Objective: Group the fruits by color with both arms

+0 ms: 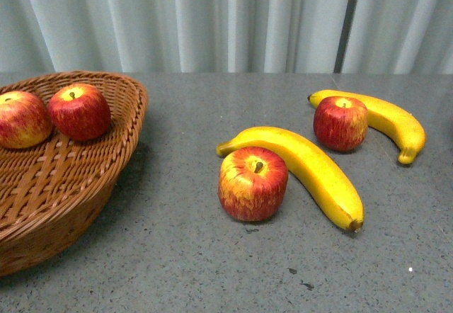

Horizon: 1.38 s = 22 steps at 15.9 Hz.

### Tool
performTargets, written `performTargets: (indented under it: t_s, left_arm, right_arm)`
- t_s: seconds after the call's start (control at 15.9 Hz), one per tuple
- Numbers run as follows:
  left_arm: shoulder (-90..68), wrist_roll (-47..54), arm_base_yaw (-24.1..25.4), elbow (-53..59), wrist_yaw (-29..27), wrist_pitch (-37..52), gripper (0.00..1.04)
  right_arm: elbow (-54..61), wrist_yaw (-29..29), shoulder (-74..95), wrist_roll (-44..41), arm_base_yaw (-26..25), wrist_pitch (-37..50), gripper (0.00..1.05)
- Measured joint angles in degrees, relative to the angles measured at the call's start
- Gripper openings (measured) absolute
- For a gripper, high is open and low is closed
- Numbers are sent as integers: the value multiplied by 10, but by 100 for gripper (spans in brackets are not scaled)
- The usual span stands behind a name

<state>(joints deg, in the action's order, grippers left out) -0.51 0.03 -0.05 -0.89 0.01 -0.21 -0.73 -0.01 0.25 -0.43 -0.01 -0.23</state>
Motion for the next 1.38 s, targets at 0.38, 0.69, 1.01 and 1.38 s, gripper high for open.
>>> performTargets:
  t_s: [0.38,0.69,1.01,1.38]
  left_arm:
    - [-225,66,-9,-148,10,-20,98]
    - [-537,95,-133,-318,31,189,98]
    - [-791,108,-231,-470,78,149,98]
    - [-937,147,-297,-534,69,93,98]
  right_arm:
    - [0,0,0,0,0,-1,98]
    - [0,0,0,0,0,0,98]
    - [0,0,0,0,0,0,98]
    - [0,0,0,0,0,0,98]
